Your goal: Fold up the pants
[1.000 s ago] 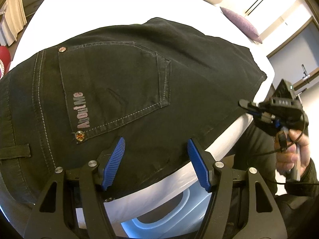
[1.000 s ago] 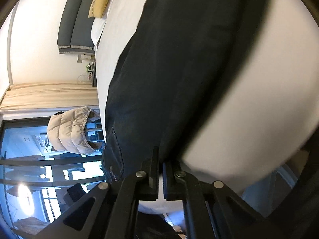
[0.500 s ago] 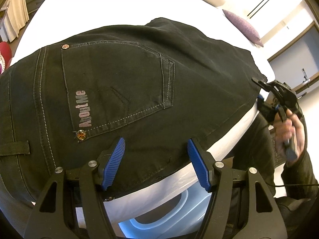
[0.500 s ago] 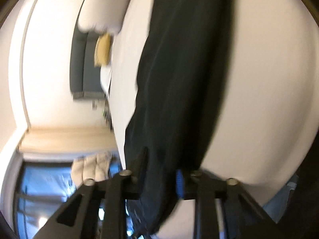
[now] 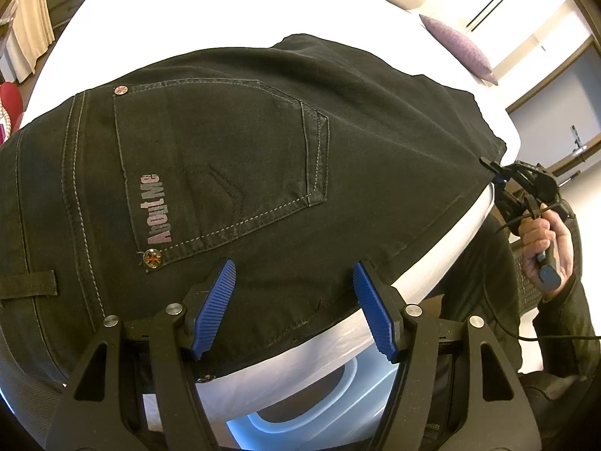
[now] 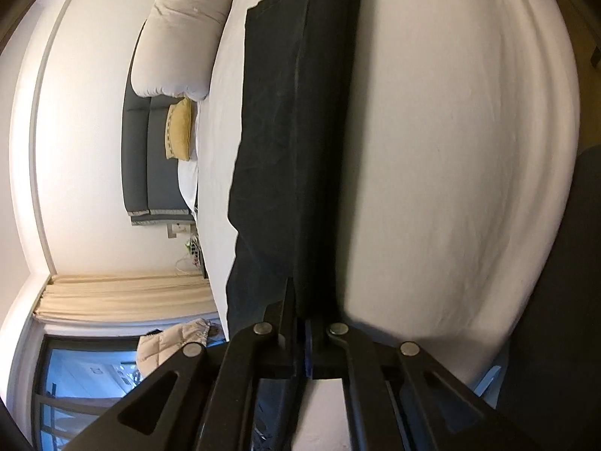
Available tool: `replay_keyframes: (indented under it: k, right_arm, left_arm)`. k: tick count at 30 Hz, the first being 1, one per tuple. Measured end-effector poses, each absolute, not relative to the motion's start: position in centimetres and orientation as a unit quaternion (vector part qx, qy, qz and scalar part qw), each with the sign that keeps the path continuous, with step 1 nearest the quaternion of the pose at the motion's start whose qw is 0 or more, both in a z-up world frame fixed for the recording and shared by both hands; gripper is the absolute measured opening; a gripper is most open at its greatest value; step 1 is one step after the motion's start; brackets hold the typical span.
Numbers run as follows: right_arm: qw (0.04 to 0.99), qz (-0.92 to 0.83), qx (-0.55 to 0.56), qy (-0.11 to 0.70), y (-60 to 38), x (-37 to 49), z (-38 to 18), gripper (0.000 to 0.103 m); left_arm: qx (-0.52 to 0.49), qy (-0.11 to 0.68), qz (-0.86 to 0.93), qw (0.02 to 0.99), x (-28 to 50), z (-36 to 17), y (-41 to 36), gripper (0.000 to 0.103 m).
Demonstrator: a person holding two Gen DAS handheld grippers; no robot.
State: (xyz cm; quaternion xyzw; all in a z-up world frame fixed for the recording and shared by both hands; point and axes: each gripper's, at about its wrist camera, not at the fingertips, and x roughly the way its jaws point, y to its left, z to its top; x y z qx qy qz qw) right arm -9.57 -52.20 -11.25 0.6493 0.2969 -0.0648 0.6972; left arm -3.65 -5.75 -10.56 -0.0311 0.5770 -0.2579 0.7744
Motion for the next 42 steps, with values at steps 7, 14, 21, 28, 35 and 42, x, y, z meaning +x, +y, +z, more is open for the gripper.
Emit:
replay_keyframes:
  k: [7,14,21,28,35,42]
  right_arm:
    - [0.711,-0.096,0.640,0.277,-54.9,-9.6,-9.9,0.009]
    - [0.695,-0.116,0.663,0.254,-57.8,-12.3,-10.5,0.011]
    - [0.786,-0.179,0.535,0.254,-55.8,-12.4,-2.3,0.054]
    - [0.793,0.102,0.431,0.420,-38.2,1.0,-2.5,0.025]
    - [0.720,0.197,0.409,0.525,-26.2,11.9,-8.7,0.014]
    - [0.695,0.131,0.470,0.528,-28.8,16.6,-14.5,0.000]
  left_arm:
    - [-0.037,0.574,-0.258,0.776,-3.8,-10.6,-5.5,0.064]
    - [-0.046,0.570,-0.262,0.777,-3.9,-10.7,-5.0,0.064]
    - [-0.066,0.562,-0.263,0.781,-4.1,-10.5,-4.3,0.064]
    - [-0.112,0.526,-0.247,0.806,-3.9,-8.3,-2.0,0.064]
    - [-0.129,0.526,-0.198,0.817,-1.9,-9.5,1.2,0.064]
    - [-0.104,0.530,-0.199,0.818,-2.4,-11.2,1.6,0.064]
